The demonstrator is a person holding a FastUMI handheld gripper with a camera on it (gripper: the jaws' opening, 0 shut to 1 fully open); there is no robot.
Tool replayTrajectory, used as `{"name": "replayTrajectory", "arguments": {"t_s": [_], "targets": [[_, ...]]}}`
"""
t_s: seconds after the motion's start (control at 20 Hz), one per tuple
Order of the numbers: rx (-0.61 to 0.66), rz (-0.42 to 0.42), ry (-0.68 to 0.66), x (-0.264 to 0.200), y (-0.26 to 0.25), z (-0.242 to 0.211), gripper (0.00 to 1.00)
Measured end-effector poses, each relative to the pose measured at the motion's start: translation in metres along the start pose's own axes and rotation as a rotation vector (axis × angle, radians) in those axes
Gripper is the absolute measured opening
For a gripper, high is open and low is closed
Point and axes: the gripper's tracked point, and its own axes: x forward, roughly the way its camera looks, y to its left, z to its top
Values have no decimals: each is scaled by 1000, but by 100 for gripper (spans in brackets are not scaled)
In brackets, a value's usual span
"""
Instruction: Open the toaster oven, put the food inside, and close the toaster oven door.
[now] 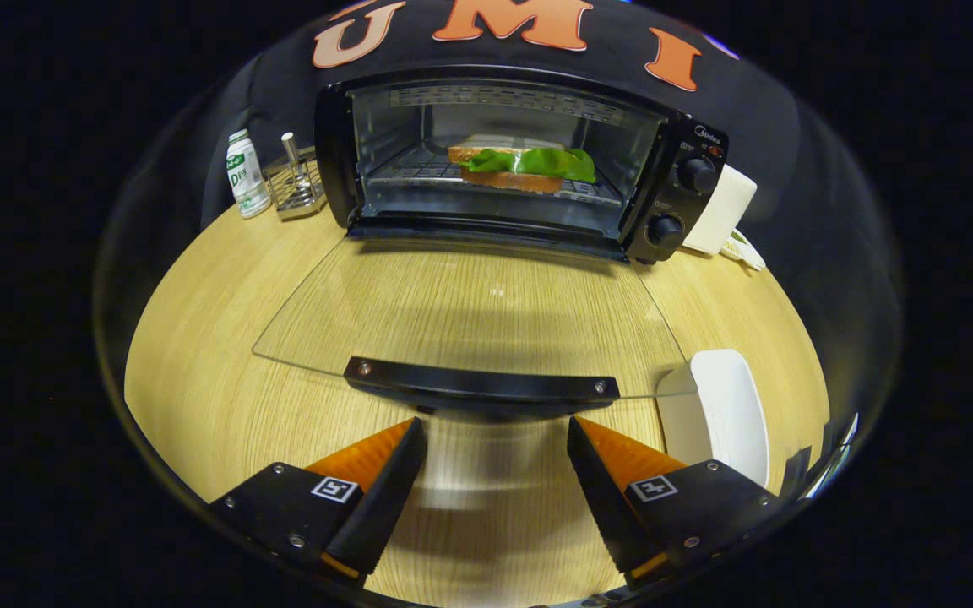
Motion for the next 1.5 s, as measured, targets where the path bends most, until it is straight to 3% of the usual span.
{"name": "replayTrajectory", "arguments": {"t_s": [0.1, 0.3, 0.6, 0.9, 1.25, 1.5], "targets": [[42, 6, -1, -3, 2, 5, 100], [10, 6, -50, -22, -2, 30, 100], [64, -5, -167, -38, -16, 100, 100], [78, -19, -213, -19, -22, 155, 100], [11, -58, -259, 6, -21, 203, 100], [26, -35, -248, 3, -20, 206, 100]]}}
